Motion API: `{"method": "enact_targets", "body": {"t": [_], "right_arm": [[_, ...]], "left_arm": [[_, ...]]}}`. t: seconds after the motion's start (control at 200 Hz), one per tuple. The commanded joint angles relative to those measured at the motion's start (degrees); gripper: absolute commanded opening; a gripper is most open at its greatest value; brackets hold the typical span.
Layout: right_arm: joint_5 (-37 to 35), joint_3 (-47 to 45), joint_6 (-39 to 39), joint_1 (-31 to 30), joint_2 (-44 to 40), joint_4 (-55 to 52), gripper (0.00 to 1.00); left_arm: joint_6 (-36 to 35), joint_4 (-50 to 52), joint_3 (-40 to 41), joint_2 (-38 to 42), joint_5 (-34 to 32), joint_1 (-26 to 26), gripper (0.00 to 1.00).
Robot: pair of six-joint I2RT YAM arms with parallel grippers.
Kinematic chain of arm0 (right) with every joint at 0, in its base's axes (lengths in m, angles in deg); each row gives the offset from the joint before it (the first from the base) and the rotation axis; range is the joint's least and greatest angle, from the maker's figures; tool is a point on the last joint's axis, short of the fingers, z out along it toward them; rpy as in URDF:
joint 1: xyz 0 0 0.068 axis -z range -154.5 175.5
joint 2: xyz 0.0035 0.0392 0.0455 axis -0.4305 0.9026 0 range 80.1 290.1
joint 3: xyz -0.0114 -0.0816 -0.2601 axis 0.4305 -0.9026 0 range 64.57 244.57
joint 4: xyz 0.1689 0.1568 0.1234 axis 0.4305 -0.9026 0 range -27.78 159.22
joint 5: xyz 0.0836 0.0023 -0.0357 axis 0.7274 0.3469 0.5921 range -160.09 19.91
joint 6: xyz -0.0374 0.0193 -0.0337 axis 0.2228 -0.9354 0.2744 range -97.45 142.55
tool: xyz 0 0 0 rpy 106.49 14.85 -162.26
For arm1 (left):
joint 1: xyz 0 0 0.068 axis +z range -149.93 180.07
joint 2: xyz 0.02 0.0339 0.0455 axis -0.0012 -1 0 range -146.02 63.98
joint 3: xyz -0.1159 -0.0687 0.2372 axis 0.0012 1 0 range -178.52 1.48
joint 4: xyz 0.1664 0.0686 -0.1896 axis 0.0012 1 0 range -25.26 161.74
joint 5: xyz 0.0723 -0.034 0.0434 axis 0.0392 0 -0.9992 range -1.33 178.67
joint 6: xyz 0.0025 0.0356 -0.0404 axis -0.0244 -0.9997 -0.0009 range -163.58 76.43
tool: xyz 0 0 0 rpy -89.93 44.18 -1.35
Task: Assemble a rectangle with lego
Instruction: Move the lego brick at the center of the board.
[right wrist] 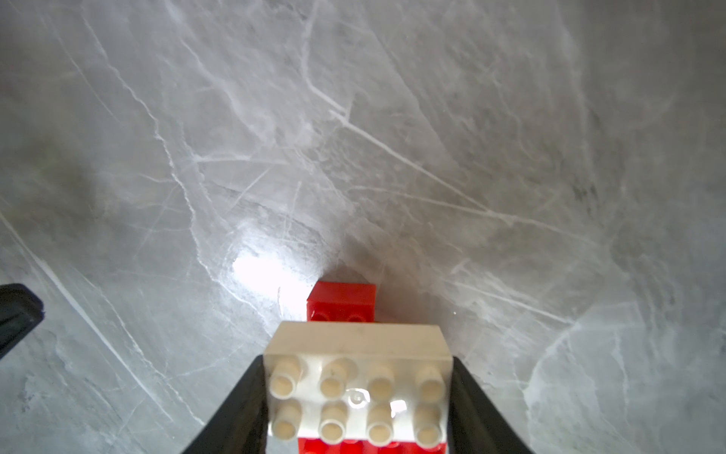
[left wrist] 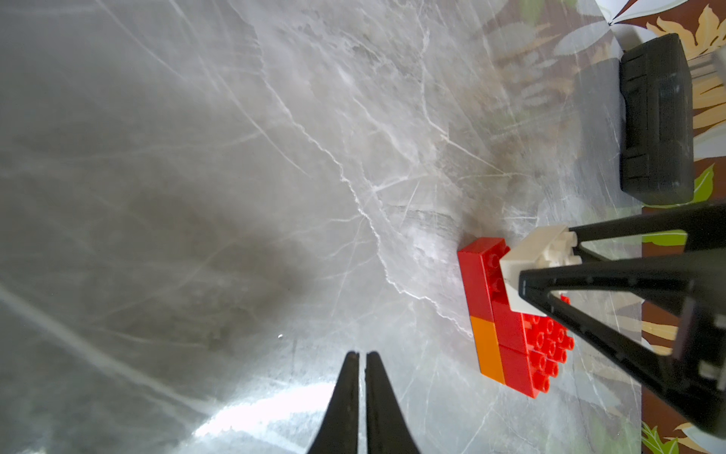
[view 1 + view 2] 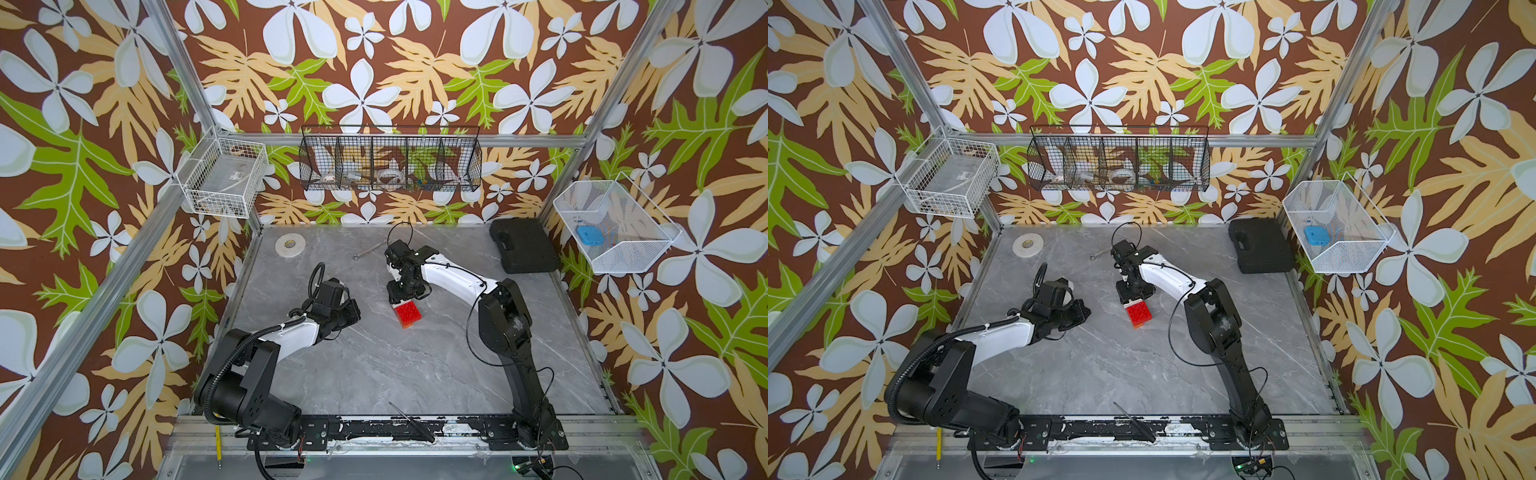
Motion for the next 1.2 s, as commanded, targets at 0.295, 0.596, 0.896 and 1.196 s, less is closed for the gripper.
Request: {"method": "enact_targets", "body": {"t": [0.295, 0.596, 0.896, 1.196], "right_arm": [[-3.68, -4.62, -1.02, -0.65, -2.37, 2.85, 0.53], [-4.48, -7.73, -1.41, -0.65, -3.38, 4.66, 0.53], [-6.89, -7.39, -1.05, -1.0, -4.92, 4.81, 0.53], [-5.82, -7.91, -1.12, -1.0, -4.09, 4.33, 0.53]], "left_arm": [[0.35, -1.25, 0.1, -0.22, -0.12, 0.04, 0.1], [0.35, -1.16, -0.14, -0.67, -0.21, 0.02, 0.1], [0.35, -1.48, -0.16, -1.1, -0.11, 0.04, 0.1], [0.27, -1.6, -0.26, -1.41, 0.12, 0.01, 0.1]]}}
